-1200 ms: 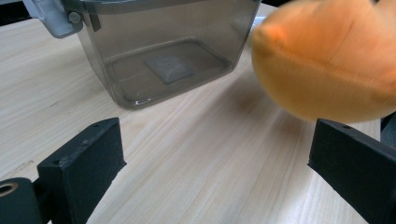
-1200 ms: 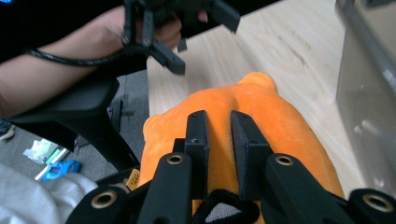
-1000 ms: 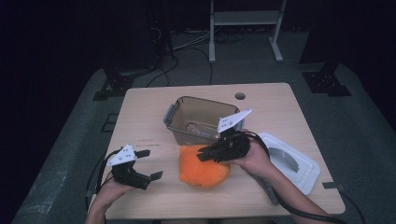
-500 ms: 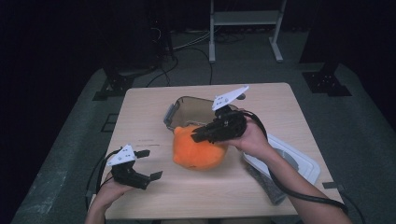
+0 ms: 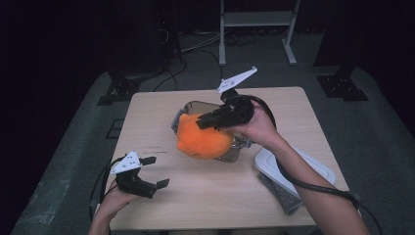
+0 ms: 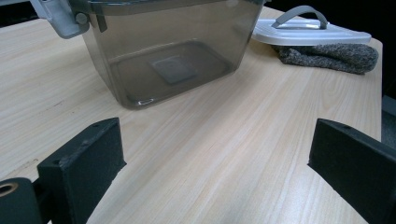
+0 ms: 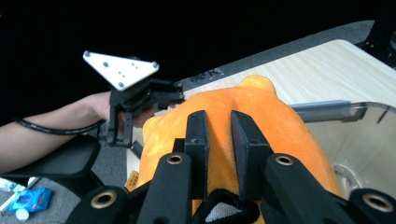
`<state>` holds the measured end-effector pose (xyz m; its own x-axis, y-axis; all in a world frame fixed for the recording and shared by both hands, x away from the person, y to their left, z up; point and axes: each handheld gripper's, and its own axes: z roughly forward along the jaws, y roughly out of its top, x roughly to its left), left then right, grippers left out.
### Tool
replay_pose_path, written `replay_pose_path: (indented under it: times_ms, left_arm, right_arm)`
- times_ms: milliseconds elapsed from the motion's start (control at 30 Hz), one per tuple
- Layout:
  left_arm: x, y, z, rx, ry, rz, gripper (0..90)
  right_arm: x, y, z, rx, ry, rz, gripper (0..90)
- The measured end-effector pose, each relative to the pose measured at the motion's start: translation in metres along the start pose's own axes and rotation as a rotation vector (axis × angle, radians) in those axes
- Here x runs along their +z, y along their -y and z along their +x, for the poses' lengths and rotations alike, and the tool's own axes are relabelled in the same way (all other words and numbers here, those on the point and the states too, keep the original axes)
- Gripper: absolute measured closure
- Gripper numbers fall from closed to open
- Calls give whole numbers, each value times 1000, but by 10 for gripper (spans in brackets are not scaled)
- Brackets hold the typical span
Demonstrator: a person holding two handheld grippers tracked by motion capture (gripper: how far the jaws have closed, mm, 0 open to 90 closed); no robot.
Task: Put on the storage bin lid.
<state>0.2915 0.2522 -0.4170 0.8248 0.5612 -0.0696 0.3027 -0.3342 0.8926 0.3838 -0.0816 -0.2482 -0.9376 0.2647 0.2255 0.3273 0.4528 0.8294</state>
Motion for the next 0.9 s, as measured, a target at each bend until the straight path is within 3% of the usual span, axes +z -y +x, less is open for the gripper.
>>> replay_pose_path:
  times_ms: [467, 900]
  left_arm:
    - [-1, 0, 1, -2, 0, -10, 25]
    - [-2, 2, 3, -11, -3, -9, 25]
  right_arm:
    - [-1, -12, -35, 45, 52, -10, 769]
    - [11, -7, -54, 73, 58, 1, 769]
